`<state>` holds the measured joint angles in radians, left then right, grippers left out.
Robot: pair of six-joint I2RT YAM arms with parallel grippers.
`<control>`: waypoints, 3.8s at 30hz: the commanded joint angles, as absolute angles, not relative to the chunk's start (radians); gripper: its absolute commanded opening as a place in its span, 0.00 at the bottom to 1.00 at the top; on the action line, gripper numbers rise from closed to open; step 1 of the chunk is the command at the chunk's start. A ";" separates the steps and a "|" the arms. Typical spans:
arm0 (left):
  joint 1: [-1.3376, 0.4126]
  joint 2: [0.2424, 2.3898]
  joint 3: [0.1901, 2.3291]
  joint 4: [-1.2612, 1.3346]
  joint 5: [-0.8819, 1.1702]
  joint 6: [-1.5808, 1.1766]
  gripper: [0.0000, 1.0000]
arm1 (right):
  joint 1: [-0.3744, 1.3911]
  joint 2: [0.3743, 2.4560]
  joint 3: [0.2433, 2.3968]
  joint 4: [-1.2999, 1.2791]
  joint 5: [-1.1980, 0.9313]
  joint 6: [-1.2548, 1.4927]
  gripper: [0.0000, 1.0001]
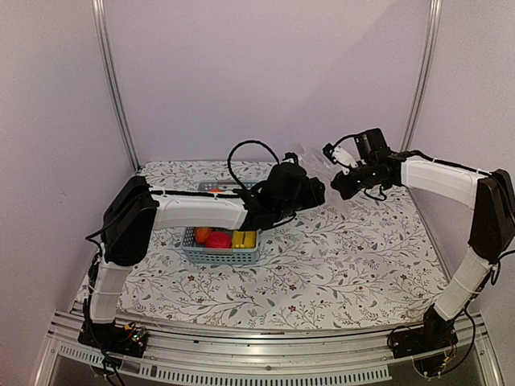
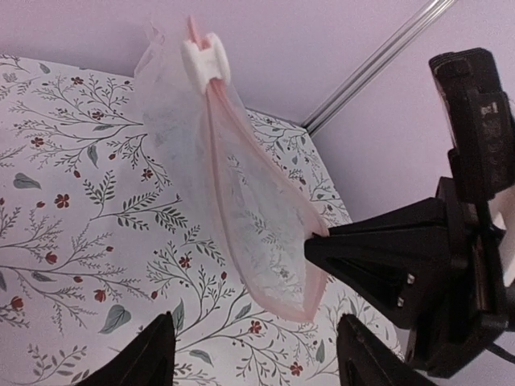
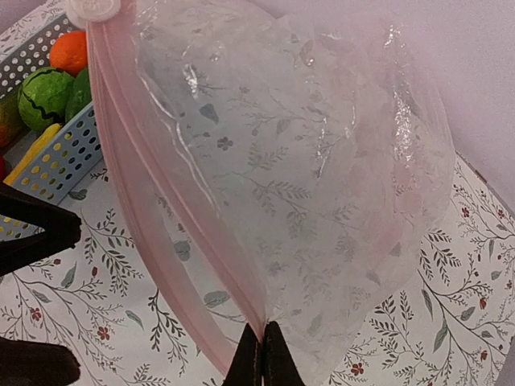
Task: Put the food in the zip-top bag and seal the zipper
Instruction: Open the zipper food storage bag at the corner of the board, then pick up the fake fruit from the bin.
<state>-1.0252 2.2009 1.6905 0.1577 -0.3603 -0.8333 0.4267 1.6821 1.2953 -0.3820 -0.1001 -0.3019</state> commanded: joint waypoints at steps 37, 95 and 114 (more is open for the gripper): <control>-1.050 2.180 1.621 0.381 -0.274 -0.825 0.00 | 0.499 1.601 1.254 -0.339 0.019 -0.363 0.38; -0.615 1.979 1.517 -0.547 -0.220 -0.438 0.93 | 0.346 1.557 1.054 -0.183 0.069 -0.416 0.00; -0.600 2.077 1.569 -0.581 -0.196 -0.445 0.81 | 0.346 1.555 1.050 -0.183 0.064 -0.414 0.00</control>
<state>-0.6125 2.0800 1.5600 -0.5594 -0.1932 -0.4461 0.3458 1.5448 1.0660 -0.1925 0.0727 -0.4126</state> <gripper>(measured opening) 0.844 0.005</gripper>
